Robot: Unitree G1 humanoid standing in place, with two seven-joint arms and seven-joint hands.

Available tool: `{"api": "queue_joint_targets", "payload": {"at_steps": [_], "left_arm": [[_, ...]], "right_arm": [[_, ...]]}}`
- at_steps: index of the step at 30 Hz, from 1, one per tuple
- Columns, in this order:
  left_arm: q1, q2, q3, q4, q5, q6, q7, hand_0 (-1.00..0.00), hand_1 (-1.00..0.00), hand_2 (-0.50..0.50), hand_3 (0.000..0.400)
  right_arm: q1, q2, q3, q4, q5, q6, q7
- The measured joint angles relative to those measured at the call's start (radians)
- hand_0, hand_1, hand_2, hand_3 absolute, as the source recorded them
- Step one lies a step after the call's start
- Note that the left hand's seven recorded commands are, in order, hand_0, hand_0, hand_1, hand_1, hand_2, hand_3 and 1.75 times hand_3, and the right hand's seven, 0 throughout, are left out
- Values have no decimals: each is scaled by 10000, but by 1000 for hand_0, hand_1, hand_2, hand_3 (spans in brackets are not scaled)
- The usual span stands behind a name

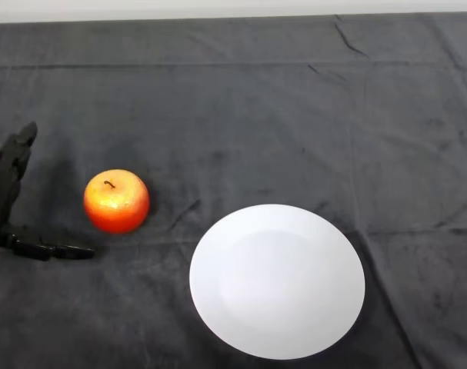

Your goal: Move the apple to the plate

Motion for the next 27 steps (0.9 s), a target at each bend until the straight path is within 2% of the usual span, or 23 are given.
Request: {"api": "queue_joint_targets", "payload": {"at_steps": [14, 20, 27], "left_arm": [[-309, -408, -298, 50, 303, -19, 769, 0, 0, 0, 0], [-312, -803, -380, 324, 466, -100, 1090, 0, 0, 0, 0], [-314, -864, -413, 467, 538, -100, 1259, 0, 0, 0, 0]], "right_arm": [[0, 0, 0, 0, 0, 0, 0], [0, 0, 0, 0, 0, 0, 0], [0, 0, 0, 0, 0, 0, 0]]}}
